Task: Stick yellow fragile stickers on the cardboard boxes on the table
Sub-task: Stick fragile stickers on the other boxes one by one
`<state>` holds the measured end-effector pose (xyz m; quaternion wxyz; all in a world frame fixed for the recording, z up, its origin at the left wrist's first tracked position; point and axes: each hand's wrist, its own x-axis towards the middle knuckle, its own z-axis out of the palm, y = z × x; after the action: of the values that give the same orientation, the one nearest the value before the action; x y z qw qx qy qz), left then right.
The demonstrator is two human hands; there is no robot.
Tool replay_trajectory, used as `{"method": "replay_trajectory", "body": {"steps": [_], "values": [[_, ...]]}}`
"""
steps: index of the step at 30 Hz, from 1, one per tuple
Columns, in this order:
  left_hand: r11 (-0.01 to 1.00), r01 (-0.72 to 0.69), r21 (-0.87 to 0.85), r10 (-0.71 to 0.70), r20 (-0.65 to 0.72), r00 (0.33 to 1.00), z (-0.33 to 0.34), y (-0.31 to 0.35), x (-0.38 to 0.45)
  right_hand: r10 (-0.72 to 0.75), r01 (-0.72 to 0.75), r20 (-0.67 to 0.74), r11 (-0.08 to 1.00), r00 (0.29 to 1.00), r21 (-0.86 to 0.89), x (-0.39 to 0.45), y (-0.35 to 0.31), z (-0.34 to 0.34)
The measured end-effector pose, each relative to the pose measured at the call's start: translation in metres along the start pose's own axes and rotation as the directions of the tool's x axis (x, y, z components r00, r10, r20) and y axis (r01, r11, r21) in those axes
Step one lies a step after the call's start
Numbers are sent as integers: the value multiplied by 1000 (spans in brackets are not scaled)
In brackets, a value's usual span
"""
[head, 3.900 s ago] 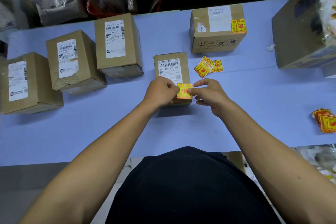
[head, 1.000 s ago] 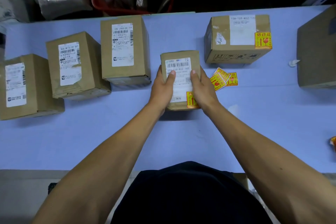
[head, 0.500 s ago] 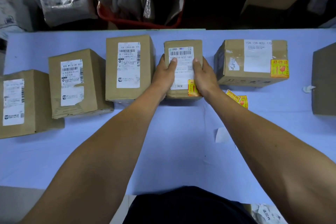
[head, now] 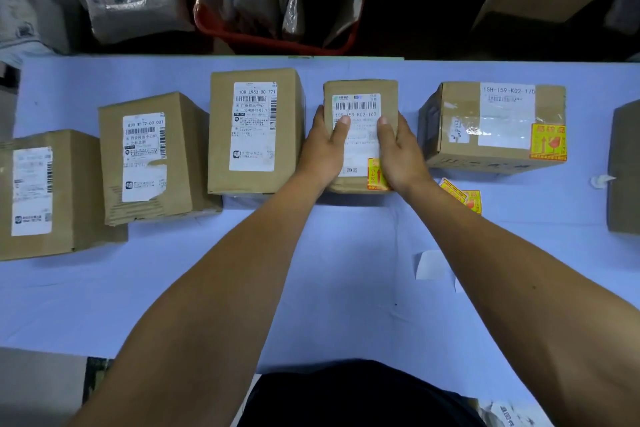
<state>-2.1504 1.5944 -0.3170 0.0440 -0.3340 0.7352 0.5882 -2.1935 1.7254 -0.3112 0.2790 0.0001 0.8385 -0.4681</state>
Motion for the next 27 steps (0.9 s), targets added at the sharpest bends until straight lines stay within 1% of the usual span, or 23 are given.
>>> {"method": "replay_trajectory", "body": {"steps": [2, 4, 6, 8, 10, 11, 12, 14, 15, 18, 21, 25, 27], "values": [[999, 42, 4, -42, -26, 999, -4, 9, -4, 16, -16, 2, 997, 1000, -76, -2, -4, -5], [1000, 26, 15, -26, -52, 998, -9, 18, -11, -19, 17, -13, 987, 1000, -159, -8, -7, -11], [997, -39, 63, 43, -70, 997, -17, 26, -23, -86, 81, -7, 965, 996, -250, -19, -10, -17], [973, -175, 148, 184, -48, 982, -28, 32, -38, -168, 157, 2, 920, 986, -358, -31, -14, -21], [889, -333, 314, 348, 9, 938, -48, 31, -49, -264, 242, 12, 862, 964, -446, -41, -18, -23], [820, -377, 431, 400, 40, 916, -62, 30, -54, -305, 275, 22, 824, 952, -495, -45, -21, -22], [732, -390, 558, 428, 67, 901, -76, 28, -57, -335, 298, 34, 781, 942, -549, -48, -25, -21], [551, -345, 760, 427, 99, 899, -106, 20, -61, -370, 323, 61, 704, 927, -632, -55, -33, -15], [486, -307, 818, 401, 103, 910, -120, 16, -63, -381, 333, 73, 679, 921, -655, -58, -37, -9], [371, -217, 903, 340, 86, 936, -152, 4, -68, -425, 395, 135, 616, 895, -682, -63, -54, 15], [317, -194, 928, 312, 91, 946, -172, -5, -68, -436, 440, 200, 567, 878, -696, -62, -70, 45], [329, -220, 918, 280, 127, 951, -180, -15, -60, -425, 467, 264, 500, 866, -730, -61, -81, 81], [328, -242, 913, 258, 160, 953, -178, -19, -56, -388, 434, 257, 487, 885, -758, -61, -82, 97]]}}
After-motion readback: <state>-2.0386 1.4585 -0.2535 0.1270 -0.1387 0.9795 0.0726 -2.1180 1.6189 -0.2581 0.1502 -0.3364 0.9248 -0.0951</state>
